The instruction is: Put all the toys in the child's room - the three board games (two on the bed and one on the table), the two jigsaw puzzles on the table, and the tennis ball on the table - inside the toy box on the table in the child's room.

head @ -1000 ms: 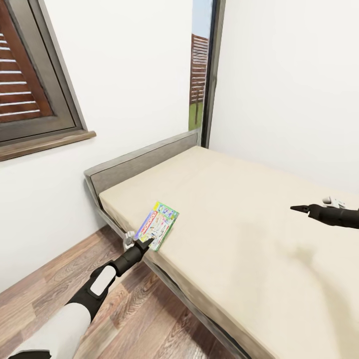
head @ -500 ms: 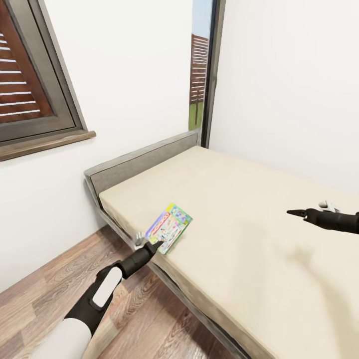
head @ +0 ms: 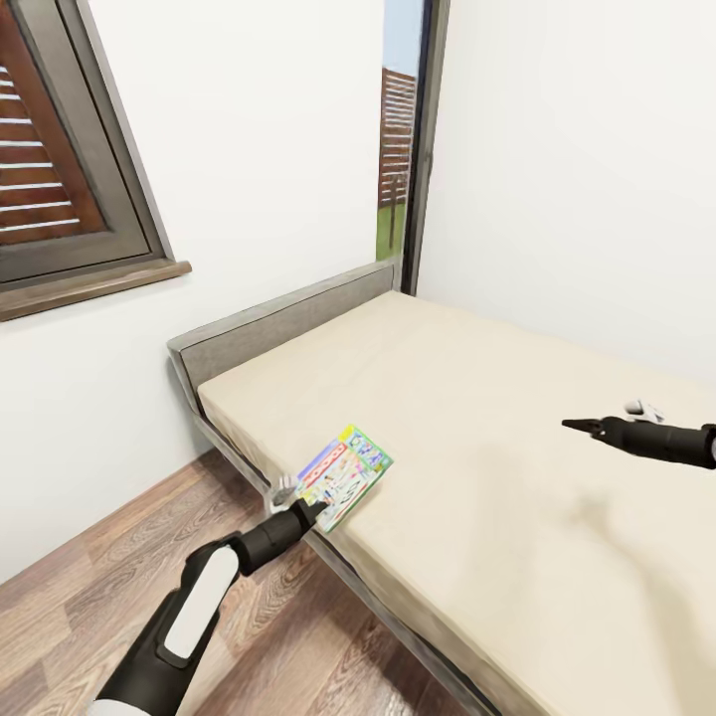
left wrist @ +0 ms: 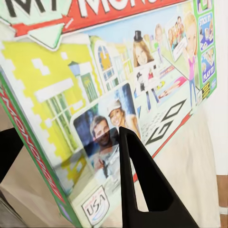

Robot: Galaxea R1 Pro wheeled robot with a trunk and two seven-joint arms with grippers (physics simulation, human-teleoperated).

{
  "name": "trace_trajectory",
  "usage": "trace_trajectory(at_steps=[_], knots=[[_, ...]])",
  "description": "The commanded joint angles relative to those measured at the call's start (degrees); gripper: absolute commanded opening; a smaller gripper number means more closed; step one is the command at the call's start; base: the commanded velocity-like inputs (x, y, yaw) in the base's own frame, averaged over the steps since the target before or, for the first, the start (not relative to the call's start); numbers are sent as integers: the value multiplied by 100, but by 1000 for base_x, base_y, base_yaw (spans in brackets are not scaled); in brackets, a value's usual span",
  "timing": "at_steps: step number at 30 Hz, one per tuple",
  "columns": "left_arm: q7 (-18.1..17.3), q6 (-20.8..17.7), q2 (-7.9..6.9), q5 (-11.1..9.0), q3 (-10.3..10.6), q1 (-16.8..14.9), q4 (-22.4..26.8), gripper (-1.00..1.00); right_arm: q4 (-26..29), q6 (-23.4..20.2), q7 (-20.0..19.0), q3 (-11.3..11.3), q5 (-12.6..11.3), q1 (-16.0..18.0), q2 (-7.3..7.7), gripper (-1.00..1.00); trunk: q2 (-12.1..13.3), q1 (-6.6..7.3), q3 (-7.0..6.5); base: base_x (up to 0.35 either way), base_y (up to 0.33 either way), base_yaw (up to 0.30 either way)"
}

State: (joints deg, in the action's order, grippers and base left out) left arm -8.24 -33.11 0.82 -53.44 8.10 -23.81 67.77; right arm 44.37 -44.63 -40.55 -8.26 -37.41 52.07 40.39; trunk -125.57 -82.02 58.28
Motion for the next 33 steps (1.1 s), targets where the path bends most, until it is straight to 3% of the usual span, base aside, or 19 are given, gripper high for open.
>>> trace_trajectory(at_steps=[1,8,9,15,19,20,21,26,33], knots=[[139,-48,24,-38,-6,42,97,-100,57,-26,-6,-17,-23,-20,2,100,-2,1,5,0,0,0],[565,-107,132,-123,6,168,385,-100,563,-48,-11,-17,-21,-288,-20,100,-2,1,5,0,0,0],[670,-122,173,-145,11,216,494,-100,963,-56,-1,-14,-23,-518,-27,100,38,23,-13,0,0,0],[735,-144,208,-167,22,282,586,-100,1517,-59,22,-10,-44,-846,-39,100,279,155,-121,0,0,0],[727,-151,213,-168,23,298,598,-100,1604,-53,46,22,-46,-909,-40,100,439,243,-192,0,0,0],[619,-152,208,-171,181,383,652,-100,1638,-40,88,40,-19,-946,-218,100,479,264,-210,0,0,0],[600,-152,206,-172,217,390,683,-100,1634,-38,118,41,-14,-945,-265,100,519,286,-228,0,0,0],[560,-152,197,-174,306,448,838,-100,1625,-39,402,44,-11,-949,-416,100,720,396,-318,0,0,0],[546,-149,174,-176,322,513,920,-100,1640,-60,723,50,-47,-951,-487,100,1000,550,-444,0,0,0]])
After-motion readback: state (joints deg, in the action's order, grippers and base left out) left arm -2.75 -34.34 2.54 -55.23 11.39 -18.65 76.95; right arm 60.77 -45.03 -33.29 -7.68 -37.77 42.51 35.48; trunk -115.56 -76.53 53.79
